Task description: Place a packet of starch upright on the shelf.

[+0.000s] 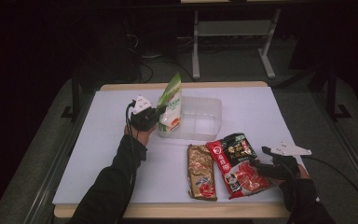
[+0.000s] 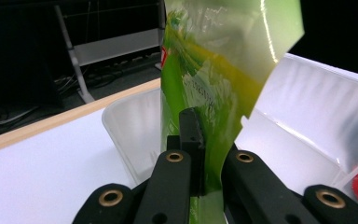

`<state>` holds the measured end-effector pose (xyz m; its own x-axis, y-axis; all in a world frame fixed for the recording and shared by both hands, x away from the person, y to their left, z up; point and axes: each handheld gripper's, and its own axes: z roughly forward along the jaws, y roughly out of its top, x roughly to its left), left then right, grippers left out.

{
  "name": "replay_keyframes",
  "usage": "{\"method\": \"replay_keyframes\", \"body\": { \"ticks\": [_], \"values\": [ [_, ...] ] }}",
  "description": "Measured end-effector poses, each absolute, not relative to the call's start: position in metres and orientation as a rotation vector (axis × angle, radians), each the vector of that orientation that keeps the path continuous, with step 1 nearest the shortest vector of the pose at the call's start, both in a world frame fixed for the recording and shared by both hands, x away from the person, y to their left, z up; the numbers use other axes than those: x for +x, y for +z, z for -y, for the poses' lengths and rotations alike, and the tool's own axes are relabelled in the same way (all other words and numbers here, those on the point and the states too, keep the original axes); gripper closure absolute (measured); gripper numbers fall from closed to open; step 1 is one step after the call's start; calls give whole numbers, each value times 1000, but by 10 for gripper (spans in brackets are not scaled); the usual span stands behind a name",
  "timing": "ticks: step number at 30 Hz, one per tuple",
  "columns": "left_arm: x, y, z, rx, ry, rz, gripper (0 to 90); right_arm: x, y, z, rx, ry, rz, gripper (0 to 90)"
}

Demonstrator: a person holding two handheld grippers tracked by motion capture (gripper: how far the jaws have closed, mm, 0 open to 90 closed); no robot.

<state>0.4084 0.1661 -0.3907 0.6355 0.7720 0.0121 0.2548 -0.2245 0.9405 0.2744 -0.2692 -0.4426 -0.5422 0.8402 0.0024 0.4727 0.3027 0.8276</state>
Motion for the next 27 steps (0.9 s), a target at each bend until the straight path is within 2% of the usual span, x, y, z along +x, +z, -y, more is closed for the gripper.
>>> {"method": "replay_keyframes", "body": {
  "ticks": [4,10,20,27],
  "values": [
    [406,-392,-165,1769,611,-832,877,274,-442,268,1163,1128,-2143,306],
    [403,-394,-171,1755,598,-812,799,274,-443,269,1167,1124,-2138,306],
    [383,-385,-177,1782,654,-716,590,275,-442,267,1144,1140,-2147,323],
    [356,-378,-196,1782,618,-650,462,277,-442,267,1144,1142,-2149,316]
  ]
}}
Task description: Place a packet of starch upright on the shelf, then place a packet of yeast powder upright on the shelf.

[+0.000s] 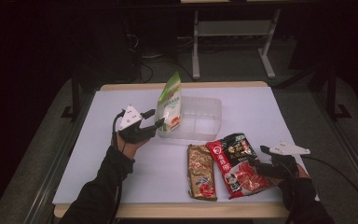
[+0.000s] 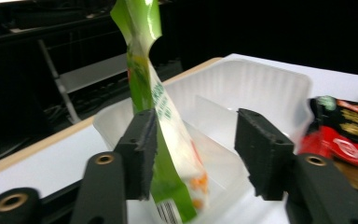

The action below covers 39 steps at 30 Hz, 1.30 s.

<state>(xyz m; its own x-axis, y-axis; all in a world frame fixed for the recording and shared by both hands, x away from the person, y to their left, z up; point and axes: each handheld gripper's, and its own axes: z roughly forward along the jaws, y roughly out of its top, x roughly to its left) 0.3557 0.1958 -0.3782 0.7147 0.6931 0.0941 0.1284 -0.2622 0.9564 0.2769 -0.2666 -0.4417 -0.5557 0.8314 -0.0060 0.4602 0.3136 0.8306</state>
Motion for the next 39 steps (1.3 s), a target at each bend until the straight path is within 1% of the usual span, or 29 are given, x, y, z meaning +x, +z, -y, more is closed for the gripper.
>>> {"method": "replay_keyframes", "body": {
  "ticks": [1,4,9,10,11,15,16,19,20,22,24,28,30,37,39],
  "values": [
    [354,-378,-198,1780,611,-646,433,277,-442,266,1144,1143,-2150,317],
    [347,-376,-207,1800,561,-658,385,277,-441,266,1137,1148,-2153,324],
    [334,-383,-217,1861,491,-639,362,277,-440,265,1124,1149,-2166,338],
    [332,-384,-218,1871,499,-639,347,277,-440,265,1121,1149,-2169,338],
    [330,-387,-219,1880,491,-633,346,277,-440,265,1121,1148,-2169,338],
    [325,-400,-222,1909,392,-629,381,277,-440,264,1121,1148,-2173,339],
    [324,-402,-221,1923,369,-631,378,277,-439,264,1118,1146,-2173,338],
    [325,-409,-217,1963,273,-626,361,278,-439,262,1108,1142,-2172,327],
    [326,-411,-215,1977,259,-638,340,278,-439,262,1102,1138,-2176,327],
    [329,-416,-212,1996,174,-645,325,279,-439,261,1104,1140,-2178,327],
    [329,-419,-209,2020,143,-651,297,279,-440,261,1109,1143,-2178,327],
    [333,-428,-202,2033,31,-657,299,279,-440,260,1100,1140,-2187,327],
    [334,-432,-194,2062,33,-645,297,277,-440,259,1101,1138,-2187,327],
    [340,-438,-161,2075,-85,-599,292,272,-442,261,1100,1125,-2191,327],
    [345,-440,-150,2070,-136,-584,284,271,-442,262,1102,1122,-2192,327]
  ]
}}
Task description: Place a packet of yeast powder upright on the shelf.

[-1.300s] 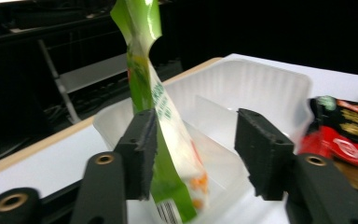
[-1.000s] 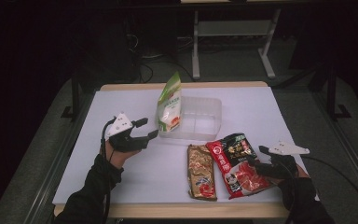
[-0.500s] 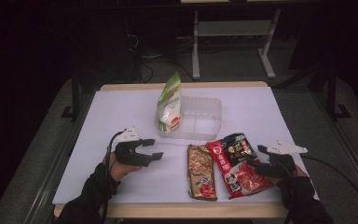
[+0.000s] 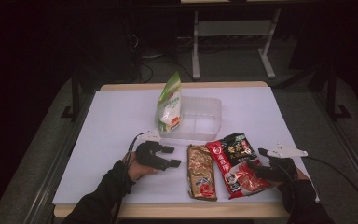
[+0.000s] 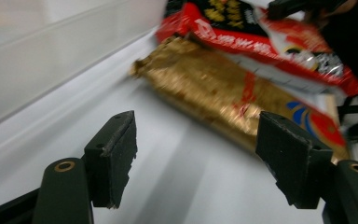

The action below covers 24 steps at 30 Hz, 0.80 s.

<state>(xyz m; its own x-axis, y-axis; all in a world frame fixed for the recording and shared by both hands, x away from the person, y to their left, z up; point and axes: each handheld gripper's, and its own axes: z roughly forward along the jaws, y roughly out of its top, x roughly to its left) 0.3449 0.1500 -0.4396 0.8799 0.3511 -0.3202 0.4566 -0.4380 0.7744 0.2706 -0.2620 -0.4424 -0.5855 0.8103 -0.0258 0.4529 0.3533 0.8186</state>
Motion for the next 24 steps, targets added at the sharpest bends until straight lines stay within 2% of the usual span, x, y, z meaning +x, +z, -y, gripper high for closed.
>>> {"method": "replay_keyframes", "body": {
  "ticks": [15,23,24],
  "values": [
    [373,-458,-102,2075,-261,-647,223,264,-442,264,1090,1126,-2187,328],
    [376,-458,-93,2084,-214,-682,228,265,-442,262,1082,1125,-2191,327],
    [376,-457,-93,2087,-185,-698,202,265,-442,262,1082,1125,-2191,327]
  ]
}}
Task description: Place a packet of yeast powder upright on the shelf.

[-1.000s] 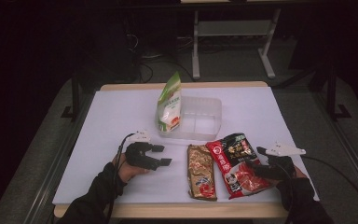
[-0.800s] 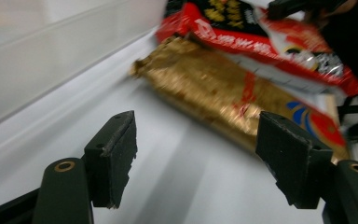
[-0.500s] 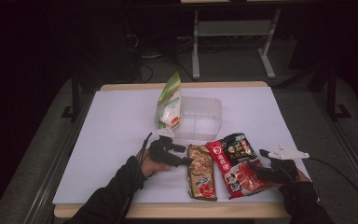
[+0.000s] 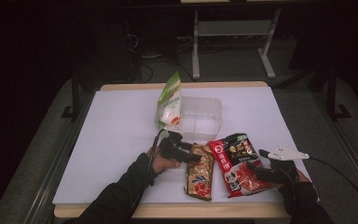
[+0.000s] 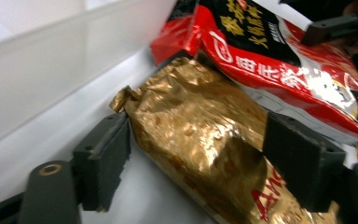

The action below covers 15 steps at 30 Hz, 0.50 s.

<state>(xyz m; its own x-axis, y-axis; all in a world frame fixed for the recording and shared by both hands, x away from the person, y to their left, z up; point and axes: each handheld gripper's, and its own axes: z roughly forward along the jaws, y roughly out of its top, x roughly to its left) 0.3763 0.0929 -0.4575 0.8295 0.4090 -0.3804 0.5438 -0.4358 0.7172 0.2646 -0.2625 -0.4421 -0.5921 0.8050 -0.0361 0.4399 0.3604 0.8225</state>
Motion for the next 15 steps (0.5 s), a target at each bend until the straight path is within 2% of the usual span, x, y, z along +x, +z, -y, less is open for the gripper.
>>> {"method": "replay_keyframes", "body": {
  "ticks": [9,15],
  "values": [
    [380,-458,-85,2077,-183,-714,136,265,-443,262,1081,1128,-2195,327],
    [378,-458,-79,2105,-167,-681,140,265,-443,261,1083,1130,-2199,327]
  ]
}}
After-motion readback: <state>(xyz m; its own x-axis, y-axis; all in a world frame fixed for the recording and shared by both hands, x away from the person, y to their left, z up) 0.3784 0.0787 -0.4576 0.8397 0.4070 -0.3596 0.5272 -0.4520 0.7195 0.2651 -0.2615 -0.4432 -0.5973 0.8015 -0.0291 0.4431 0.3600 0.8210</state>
